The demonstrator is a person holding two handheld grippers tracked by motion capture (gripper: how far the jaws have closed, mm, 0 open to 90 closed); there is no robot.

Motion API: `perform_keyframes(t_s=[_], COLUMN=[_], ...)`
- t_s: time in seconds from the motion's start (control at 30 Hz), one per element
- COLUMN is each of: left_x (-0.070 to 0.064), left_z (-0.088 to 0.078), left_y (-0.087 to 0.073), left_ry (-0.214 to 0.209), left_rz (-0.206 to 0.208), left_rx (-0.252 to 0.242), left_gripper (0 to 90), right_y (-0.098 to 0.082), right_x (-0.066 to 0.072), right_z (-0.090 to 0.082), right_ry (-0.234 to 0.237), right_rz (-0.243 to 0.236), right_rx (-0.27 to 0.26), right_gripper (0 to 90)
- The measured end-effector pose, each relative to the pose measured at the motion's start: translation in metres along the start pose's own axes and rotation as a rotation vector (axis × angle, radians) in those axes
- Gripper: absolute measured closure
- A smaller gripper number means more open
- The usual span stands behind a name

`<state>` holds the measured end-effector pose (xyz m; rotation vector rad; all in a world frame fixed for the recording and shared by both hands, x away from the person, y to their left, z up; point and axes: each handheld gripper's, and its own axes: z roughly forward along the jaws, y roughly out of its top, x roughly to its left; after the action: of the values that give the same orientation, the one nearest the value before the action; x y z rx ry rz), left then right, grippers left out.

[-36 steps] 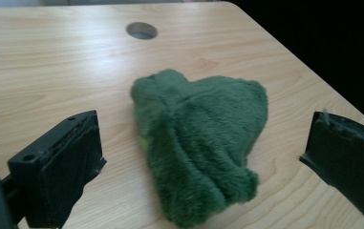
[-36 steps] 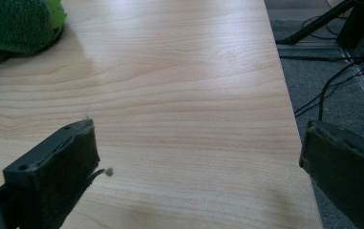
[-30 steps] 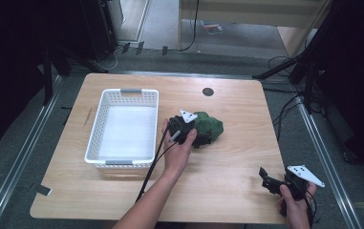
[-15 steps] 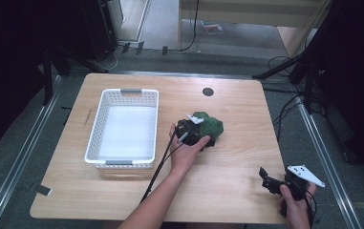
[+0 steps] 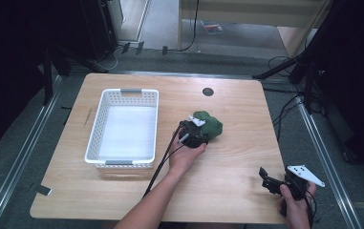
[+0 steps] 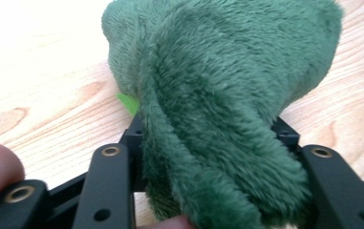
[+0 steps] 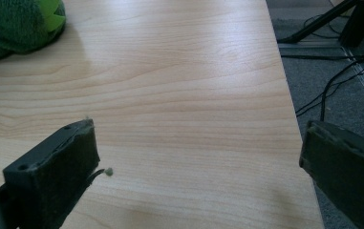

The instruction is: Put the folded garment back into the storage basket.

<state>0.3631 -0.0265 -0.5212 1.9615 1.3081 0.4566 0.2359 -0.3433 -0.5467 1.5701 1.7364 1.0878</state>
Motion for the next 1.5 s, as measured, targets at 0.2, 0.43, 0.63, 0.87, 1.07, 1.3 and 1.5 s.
perform_keyframes(t_s=[0.2,0.43,0.63,0.87,1.07,1.3,1.5], left_x=[0.0,0.002,0.006,0.011,0.017,0.026,0.033], left_z=[-0.013,-0.034,-0.047,-0.059,-0.071,-0.084,-0.095], left_y=[0.005,0.012,0.015,0.018,0.019,0.02,0.02], left_ry=[-0.017,-0.034,-0.048,-0.055,-0.055,-0.057,-0.051], left_rz=[-0.005,0.004,0.003,0.004,0.003,0.002,0.003], left_rx=[-0.04,-0.082,-0.103,-0.126,-0.144,-0.159,-0.177], left_gripper=[54.0,54.0,54.0,54.1,54.1,54.1,54.1], right_y=[0.0,0.0,0.0,0.0,0.0,0.0,0.0], right_x=[0.0,0.0,0.0,0.0,0.0,0.0,0.0], right_z=[0.0,0.0,0.0,0.0,0.0,0.0,0.0], right_ry=[0.0,-0.002,-0.003,-0.003,-0.003,-0.004,-0.005], right_rz=[0.0,0.001,0.0,0.002,0.002,0.002,0.001], right_rx=[0.001,0.001,0.002,0.002,0.002,0.002,0.003], right_gripper=[0.0,0.0,0.0,0.0,0.0,0.0,0.0])
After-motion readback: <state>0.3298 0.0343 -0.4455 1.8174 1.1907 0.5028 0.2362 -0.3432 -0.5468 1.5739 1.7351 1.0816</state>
